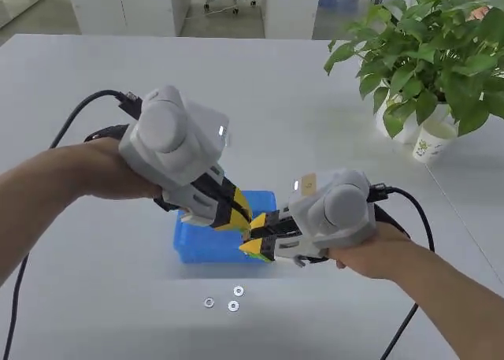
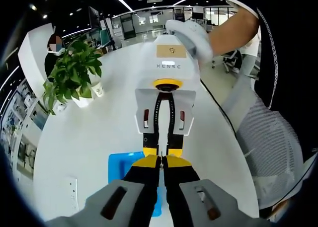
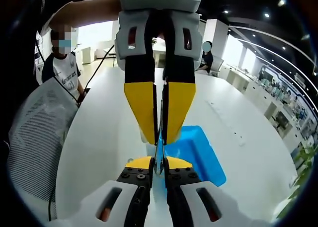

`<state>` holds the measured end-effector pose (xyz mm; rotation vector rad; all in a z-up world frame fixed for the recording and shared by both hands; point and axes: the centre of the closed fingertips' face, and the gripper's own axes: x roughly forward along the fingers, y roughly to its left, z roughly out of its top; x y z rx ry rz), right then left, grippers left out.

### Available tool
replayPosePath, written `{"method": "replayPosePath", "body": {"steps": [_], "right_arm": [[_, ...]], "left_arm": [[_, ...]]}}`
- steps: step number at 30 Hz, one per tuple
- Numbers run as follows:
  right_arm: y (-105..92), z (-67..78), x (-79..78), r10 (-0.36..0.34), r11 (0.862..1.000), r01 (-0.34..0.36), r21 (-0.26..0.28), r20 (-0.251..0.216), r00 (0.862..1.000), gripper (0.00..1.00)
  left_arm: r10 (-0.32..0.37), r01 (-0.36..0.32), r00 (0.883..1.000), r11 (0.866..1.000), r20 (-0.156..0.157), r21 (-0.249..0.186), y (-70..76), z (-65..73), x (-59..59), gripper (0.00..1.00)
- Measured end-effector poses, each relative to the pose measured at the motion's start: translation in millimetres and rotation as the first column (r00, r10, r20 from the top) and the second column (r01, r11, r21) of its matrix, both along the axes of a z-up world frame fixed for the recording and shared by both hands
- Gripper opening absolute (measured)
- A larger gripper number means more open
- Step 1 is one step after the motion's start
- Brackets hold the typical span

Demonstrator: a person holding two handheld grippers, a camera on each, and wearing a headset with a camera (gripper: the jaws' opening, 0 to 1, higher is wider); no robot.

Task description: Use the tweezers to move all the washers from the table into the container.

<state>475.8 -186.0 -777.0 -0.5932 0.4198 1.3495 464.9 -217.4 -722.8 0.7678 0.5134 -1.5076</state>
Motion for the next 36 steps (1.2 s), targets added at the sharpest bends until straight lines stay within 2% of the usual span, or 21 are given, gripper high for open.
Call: {"method": "replayPosePath", "body": {"steps": [15,19,21,36], "right_arm": [[-0.7,-8.0,33.1,-0.024,1.0,0.024,0.012,0.003,1.0,0.11],[-2.7,-15.4,40.4,-0.029,1.0,0.029,0.008,0.005,1.0,0.11],[-3.5,-20.7,42.0,-0.022,1.0,0.022,0.001,0.008,1.0,0.11],[-6.9,-47.1,65.4,-0.057,0.998,0.057,-0.009,-0.024,0.998,0.11]], "left_arm": [[0.012,-0.012,1.0,1.0,0.013,0.007,-0.8,-8.6,32.0,0.06],[0.014,-0.015,1.0,1.0,0.012,0.014,-3.2,-16.4,40.0,0.06],[0.015,-0.015,1.0,1.0,0.001,0.018,-3.0,-20.3,41.8,0.06],[0.033,-0.032,0.999,0.999,-0.011,0.04,-5.8,-47.8,65.0,0.06]]}}
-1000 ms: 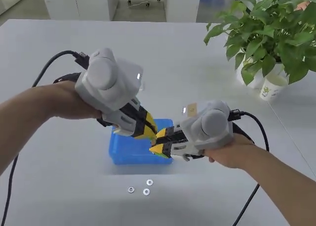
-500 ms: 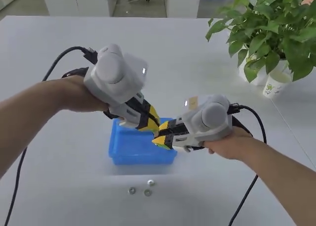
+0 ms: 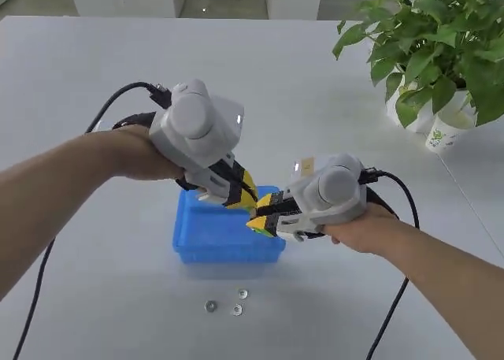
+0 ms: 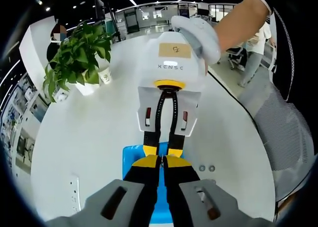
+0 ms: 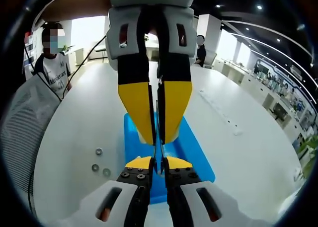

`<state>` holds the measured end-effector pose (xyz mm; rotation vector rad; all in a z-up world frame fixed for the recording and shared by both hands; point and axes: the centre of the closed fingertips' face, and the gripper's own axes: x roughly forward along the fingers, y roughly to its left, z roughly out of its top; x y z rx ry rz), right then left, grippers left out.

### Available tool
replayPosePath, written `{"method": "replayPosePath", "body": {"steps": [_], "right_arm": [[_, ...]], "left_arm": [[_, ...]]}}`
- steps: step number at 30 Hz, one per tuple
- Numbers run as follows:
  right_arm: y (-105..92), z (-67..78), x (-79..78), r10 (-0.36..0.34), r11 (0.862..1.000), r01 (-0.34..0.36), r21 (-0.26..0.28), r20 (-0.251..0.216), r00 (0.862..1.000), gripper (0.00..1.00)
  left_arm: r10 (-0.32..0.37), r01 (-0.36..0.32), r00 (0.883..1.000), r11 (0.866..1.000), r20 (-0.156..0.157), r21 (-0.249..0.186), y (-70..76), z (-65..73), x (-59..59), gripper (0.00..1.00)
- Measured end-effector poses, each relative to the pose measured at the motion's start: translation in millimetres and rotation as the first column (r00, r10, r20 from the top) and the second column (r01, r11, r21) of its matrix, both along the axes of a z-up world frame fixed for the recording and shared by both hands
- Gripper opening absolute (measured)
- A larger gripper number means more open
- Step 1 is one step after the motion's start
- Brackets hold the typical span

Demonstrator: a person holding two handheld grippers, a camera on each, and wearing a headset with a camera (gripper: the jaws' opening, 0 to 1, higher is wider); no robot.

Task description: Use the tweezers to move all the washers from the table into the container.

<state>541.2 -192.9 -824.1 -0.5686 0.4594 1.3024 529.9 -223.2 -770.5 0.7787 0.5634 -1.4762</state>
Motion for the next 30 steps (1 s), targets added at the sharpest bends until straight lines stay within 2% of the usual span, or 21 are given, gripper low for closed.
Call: {"method": "replayPosePath", "body": {"steps": [6,15,30], "right_arm": [[-1.1,-11.4,7.0,-0.013,1.0,0.013,-0.001,-0.017,1.0,0.11],[-0.3,-26.2,8.4,-0.003,1.0,0.002,-0.019,-0.039,0.999,0.11],[-0.1,-27.0,7.8,0.009,0.999,-0.01,-0.031,-0.036,0.999,0.12]], "left_arm": [[0.004,-0.004,1.0,1.0,-0.004,0.015,0.3,-11.7,7.6,0.06],[-0.002,0.002,1.0,1.0,-0.019,0.031,1.1,-25.0,10.2,0.06],[-0.001,0.001,1.0,0.999,-0.022,0.038,1.3,-26.5,9.4,0.07]]}}
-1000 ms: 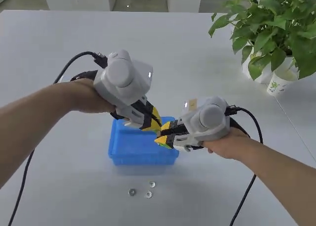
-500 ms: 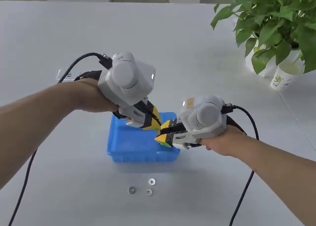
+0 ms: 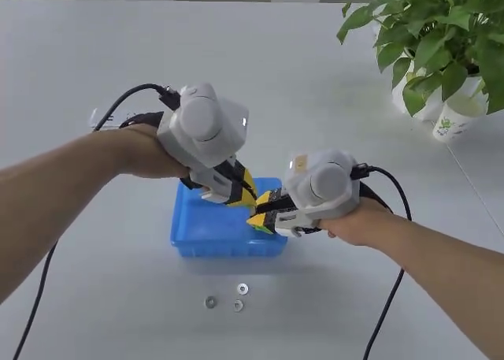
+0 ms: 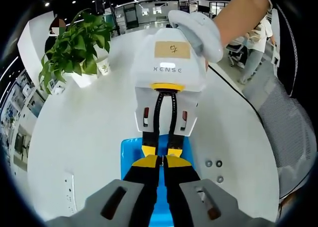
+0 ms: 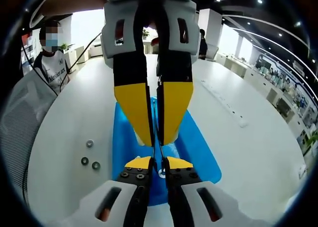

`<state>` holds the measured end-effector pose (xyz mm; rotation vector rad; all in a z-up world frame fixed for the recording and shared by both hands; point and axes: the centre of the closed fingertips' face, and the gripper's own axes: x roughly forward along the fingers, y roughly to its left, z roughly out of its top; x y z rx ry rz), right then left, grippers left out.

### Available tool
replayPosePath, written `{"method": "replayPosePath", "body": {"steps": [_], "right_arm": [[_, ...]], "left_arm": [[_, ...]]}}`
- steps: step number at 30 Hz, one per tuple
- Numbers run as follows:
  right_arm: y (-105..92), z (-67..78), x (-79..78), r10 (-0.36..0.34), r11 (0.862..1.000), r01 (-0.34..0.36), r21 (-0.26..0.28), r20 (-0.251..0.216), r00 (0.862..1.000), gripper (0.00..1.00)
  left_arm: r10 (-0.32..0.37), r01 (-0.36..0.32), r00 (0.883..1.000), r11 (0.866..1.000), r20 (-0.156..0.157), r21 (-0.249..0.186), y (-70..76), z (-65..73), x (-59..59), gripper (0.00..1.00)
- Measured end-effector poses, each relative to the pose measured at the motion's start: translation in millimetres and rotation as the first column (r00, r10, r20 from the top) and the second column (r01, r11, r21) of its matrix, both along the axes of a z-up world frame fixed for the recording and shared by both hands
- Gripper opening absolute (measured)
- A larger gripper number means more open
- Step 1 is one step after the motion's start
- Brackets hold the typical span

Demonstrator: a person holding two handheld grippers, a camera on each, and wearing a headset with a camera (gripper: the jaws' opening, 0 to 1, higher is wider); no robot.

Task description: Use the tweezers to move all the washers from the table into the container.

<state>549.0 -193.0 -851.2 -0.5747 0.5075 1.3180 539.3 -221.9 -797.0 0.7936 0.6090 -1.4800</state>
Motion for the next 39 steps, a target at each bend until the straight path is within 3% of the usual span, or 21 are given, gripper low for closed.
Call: {"method": "replayPosePath", "body": {"steps": [11,20,28,39], "right_arm": [[4.7,17.0,-1.5,0.01,1.0,-0.011,0.008,0.03,1.0,0.12],[7.1,34.9,-7.2,0.014,1.0,-0.015,0.02,0.054,0.998,0.11],[8.1,48.8,-15.2,0.021,0.999,-0.023,0.026,0.078,0.997,0.11],[11.9,67.7,-36.3,0.041,0.998,-0.045,0.032,0.102,0.994,0.11]], "left_arm": [[0.005,-0.005,1.0,1.0,0.027,-0.003,4.4,16.8,-2.5,0.07],[0.006,-0.006,1.0,1.0,0.031,-0.005,6.7,33.7,-8.6,0.07],[0.006,-0.005,0.999,1.0,0.04,-0.009,8.2,48.9,-17.3,0.06],[0.001,-0.001,0.999,1.0,0.051,-0.008,13.6,68.1,-38.3,0.06]]}}
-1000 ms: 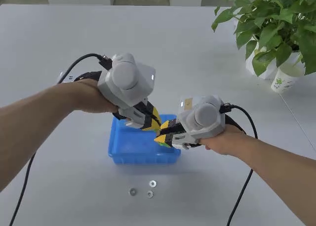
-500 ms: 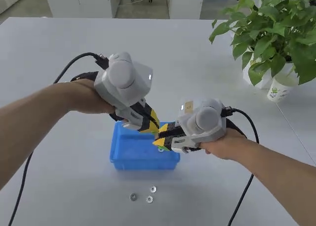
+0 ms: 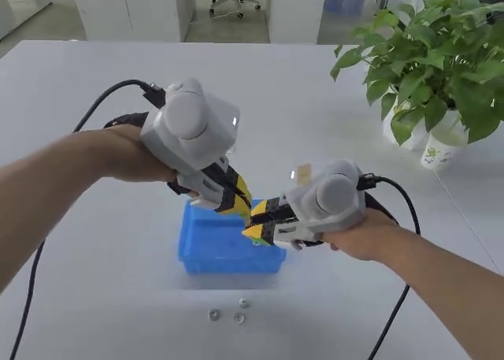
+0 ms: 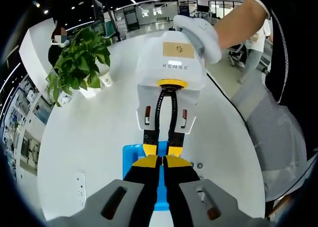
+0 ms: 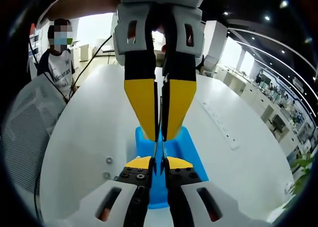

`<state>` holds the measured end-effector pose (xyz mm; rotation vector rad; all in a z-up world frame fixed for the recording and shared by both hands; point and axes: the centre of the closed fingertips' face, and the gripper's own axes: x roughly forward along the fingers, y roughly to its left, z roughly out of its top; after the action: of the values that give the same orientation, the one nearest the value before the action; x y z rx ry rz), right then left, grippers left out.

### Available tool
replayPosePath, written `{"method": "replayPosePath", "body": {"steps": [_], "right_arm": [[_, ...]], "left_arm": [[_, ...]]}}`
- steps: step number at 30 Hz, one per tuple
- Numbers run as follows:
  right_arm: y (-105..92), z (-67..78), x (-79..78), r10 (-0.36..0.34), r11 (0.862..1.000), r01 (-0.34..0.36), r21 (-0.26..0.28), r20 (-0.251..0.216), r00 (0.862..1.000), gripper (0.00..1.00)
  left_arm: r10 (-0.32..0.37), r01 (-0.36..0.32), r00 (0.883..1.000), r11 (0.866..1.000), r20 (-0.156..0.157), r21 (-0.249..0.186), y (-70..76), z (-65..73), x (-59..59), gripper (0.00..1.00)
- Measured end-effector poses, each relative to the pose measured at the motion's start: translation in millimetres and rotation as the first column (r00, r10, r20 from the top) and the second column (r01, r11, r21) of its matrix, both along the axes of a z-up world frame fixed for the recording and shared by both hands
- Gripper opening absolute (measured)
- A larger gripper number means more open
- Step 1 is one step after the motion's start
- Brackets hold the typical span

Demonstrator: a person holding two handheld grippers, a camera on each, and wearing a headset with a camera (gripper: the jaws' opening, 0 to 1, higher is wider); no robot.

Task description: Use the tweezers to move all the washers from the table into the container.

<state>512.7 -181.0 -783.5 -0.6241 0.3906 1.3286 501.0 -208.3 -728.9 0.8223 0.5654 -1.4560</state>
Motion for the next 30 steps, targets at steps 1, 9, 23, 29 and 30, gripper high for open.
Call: {"method": "replayPosePath", "body": {"steps": [1,9,23,29,30], "right_arm": [[0.4,1.8,-2.7,0.001,1.0,-0.001,0.001,0.002,1.0,0.11],[1.4,8.2,-17.2,0.0,1.0,0.0,0.011,0.02,1.0,0.11],[2.9,0.3,-41.9,0.015,1.0,-0.015,0.001,0.016,1.0,0.12],[2.7,-7.9,-49.4,0.016,1.0,-0.016,-0.003,0.003,1.0,0.12],[2.6,-9.7,-50.7,0.016,1.0,-0.016,-0.004,0.0,1.0,0.12]], "left_arm": [[-0.001,0.001,1.0,1.0,0.0,0.0,0.3,1.8,-2.6,0.06],[-0.015,0.015,1.0,1.0,0.01,0.007,1.3,7.5,-19.0,0.06],[-0.018,0.018,1.0,1.0,0.0,0.009,1.9,-2.0,-42.4,0.06],[-0.022,0.022,1.0,1.0,-0.01,0.014,1.9,-11.0,-47.4,0.06],[-0.023,0.023,1.0,1.0,-0.011,0.015,1.9,-12.0,-48.4,0.06]]}}
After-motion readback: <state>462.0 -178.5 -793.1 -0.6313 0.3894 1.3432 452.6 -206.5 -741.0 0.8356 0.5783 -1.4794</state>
